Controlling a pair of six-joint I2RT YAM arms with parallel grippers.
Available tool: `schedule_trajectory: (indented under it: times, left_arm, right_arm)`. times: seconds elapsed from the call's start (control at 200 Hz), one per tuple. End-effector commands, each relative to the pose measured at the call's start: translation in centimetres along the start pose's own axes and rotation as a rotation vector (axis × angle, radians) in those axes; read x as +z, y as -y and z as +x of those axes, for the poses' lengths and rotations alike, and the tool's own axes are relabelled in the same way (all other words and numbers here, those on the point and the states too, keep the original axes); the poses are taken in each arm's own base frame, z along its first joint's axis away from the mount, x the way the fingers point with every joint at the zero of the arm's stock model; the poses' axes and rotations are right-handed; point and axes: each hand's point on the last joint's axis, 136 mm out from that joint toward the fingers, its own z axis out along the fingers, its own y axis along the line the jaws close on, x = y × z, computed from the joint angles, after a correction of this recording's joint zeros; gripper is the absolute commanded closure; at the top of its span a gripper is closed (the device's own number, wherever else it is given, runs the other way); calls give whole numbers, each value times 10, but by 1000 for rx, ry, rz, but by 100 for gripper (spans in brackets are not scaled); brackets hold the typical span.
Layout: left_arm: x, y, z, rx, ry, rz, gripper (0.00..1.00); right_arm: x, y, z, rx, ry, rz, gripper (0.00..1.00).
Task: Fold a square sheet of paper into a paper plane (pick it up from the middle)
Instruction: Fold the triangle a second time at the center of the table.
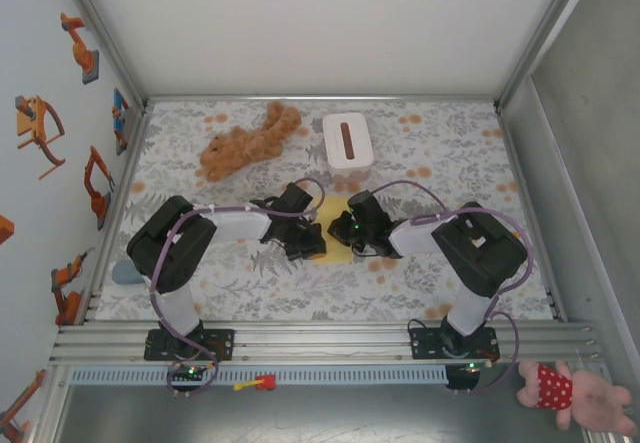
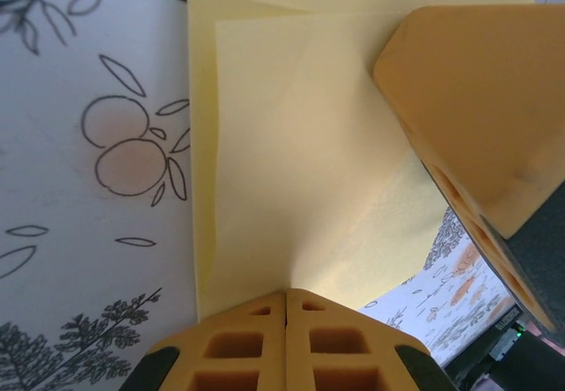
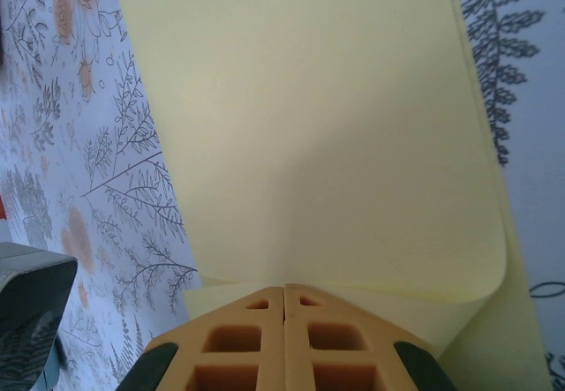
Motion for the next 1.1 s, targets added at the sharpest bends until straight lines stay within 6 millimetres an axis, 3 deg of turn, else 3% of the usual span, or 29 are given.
schedule_trajectory:
  times: [0.0,0.396,0.681,0.861,0.987,1.097]
  left_arm:
    - [7,-31,15,-43,-50,-57,95]
    - [12,-55,31,-42,-77,-41,95]
    - [4,-71,46,-46,-68,-55,95]
    - [-19,-40,40,8,-12,36,95]
    - [-44,-7,28,84,66,112,94]
    - [-54,9,18,113,110,138,94]
  right_arm:
    - [-1,76,19,50,-39,251,100]
    - [-5,95,31,53,-73,297,100]
    - [-7,90,29,35,-71,290,100]
    - [-5,87,28,35,-73,283,100]
    - [-5,87,28,34,-71,283,100]
    - [-4,86,27,33,-69,278,100]
